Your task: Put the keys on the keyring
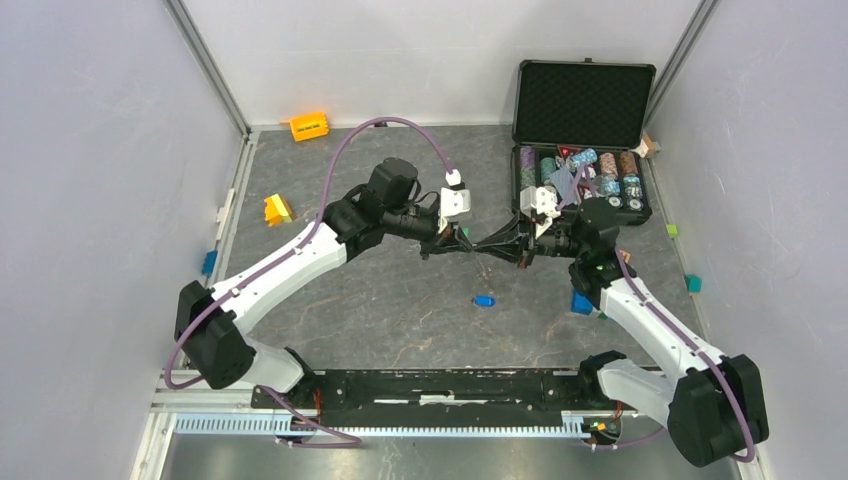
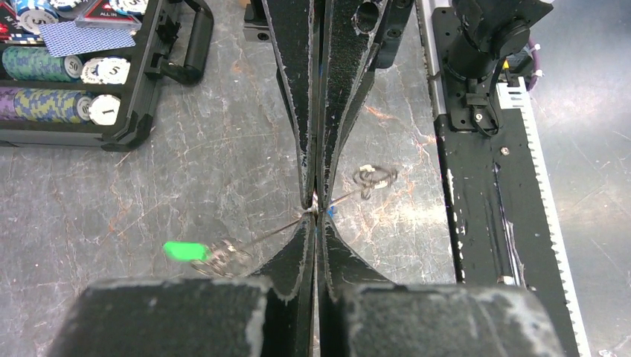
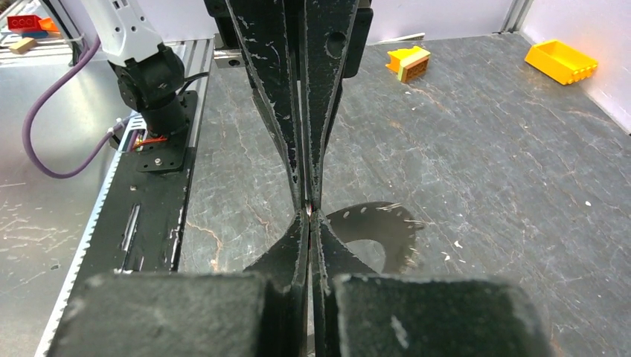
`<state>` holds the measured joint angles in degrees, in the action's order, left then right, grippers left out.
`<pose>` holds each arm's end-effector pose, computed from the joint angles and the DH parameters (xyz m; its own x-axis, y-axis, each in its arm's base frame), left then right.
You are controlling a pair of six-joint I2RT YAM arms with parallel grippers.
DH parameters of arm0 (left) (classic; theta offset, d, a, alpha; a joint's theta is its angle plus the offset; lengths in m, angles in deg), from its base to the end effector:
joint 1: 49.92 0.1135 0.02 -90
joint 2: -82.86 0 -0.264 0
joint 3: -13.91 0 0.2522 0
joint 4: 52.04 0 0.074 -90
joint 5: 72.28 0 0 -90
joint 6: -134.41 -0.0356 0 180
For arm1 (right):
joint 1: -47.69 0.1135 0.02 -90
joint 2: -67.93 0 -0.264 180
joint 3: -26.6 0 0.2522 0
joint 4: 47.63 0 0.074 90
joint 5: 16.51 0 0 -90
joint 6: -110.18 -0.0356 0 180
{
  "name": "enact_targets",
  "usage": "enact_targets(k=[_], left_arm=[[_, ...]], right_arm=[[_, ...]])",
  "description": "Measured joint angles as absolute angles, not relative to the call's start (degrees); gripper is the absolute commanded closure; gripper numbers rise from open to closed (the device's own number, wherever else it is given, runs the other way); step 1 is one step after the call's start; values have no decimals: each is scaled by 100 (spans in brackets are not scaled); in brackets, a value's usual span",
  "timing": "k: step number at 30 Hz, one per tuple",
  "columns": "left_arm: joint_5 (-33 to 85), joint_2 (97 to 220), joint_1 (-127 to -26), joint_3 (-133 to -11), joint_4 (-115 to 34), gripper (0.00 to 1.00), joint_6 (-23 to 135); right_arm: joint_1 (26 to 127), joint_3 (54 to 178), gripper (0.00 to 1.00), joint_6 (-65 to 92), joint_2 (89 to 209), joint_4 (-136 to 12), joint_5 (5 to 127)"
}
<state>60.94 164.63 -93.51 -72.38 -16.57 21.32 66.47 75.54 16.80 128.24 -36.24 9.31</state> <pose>0.2145 -0.2378 0.3433 0.0212 0.3744 -0.9270 0.9996 -0.0260 0.0124 0.2036 0.1031 0.2932 -0.0582 0.0073 -0.9983 -0.9908 0.1223 0.0586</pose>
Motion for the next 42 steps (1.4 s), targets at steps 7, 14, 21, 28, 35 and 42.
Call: enact_targets(k=[7,14,21,28,35,42], left_arm=[[6090,16461,-9349,-7225,-1679,98,2121],[6083,16387,-9349,-7199,-1650,98,2121],[6090,16216,-9316,-7140,-1609,98,2121],[6138,16079,-9246,-7037,-1583,98,2117],[6227,16074,-9242,-6969,-1572,98,2117],[6302,16074,-9242,-6880,-1583,98,2117]], right_arm=[[6667,7696,80,2117,12763,-4147,1115],[6665,7817,67,2613,12682,-4684,1355],[6663,8114,53,3273,12562,-5465,1414],[6639,8713,55,3942,12529,-6313,1244],[6750,8822,60,4150,12590,-6662,1001],[6947,8802,65,4255,12656,-6791,940]])
